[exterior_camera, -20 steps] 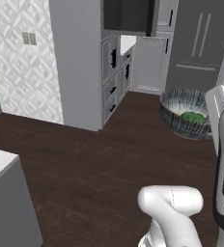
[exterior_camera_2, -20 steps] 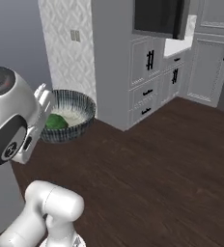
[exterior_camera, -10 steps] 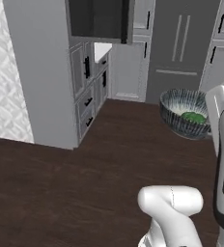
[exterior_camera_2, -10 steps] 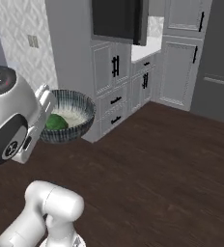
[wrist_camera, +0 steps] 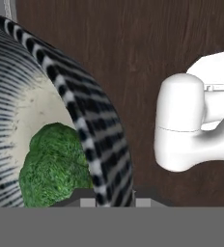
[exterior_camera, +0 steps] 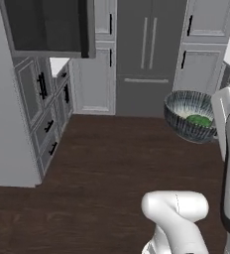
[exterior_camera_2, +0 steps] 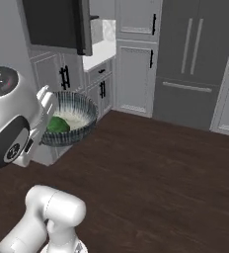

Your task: Pick the broccoli from the sink and place it in the bowl. Then pick the bowl and place it in the microwave. Then close the microwave door and press the start button.

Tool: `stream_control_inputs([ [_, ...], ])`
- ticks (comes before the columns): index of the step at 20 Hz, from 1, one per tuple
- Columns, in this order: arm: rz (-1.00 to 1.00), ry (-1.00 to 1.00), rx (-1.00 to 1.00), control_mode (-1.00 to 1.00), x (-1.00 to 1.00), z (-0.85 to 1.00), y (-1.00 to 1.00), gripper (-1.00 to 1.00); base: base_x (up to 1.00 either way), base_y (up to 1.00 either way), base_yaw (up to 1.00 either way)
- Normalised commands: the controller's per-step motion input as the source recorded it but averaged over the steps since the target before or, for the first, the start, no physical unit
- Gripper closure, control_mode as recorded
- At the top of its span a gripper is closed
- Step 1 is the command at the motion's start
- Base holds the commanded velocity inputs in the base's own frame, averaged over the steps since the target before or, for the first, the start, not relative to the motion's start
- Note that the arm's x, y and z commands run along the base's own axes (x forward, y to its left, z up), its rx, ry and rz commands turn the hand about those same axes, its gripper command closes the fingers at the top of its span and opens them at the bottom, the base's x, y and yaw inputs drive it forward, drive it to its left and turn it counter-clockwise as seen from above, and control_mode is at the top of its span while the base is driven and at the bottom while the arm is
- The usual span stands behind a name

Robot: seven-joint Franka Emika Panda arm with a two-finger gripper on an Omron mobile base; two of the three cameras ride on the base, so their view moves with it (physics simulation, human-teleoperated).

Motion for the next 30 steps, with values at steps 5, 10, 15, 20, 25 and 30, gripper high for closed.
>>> stream_control_inputs([
  [5, 0.00, 0.00, 0.00, 1.00, 0.00, 0.00, 0.00, 1.00, 1.00, -0.52, -0.15],
  [10, 0.00, 0.00, 0.00, 1.00, 0.00, 0.00, 0.00, 1.00, 1.00, -0.91, 0.00],
  [15, 0.00, 0.00, 0.00, 1.00, 0.00, 0.00, 0.00, 1.00, 1.00, -0.95, 0.01],
  [20, 0.00, 0.00, 0.00, 1.00, 0.00, 0.00, 0.00, 1.00, 1.00, -0.69, 0.34],
  [25, 0.00, 0.00, 0.00, 1.00, 0.00, 0.00, 0.00, 1.00, 1.00, -0.53, 0.43],
  [30, 0.00, 0.00, 0.00, 1.00, 0.00, 0.00, 0.00, 1.00, 1.00, -0.50, 0.44],
])
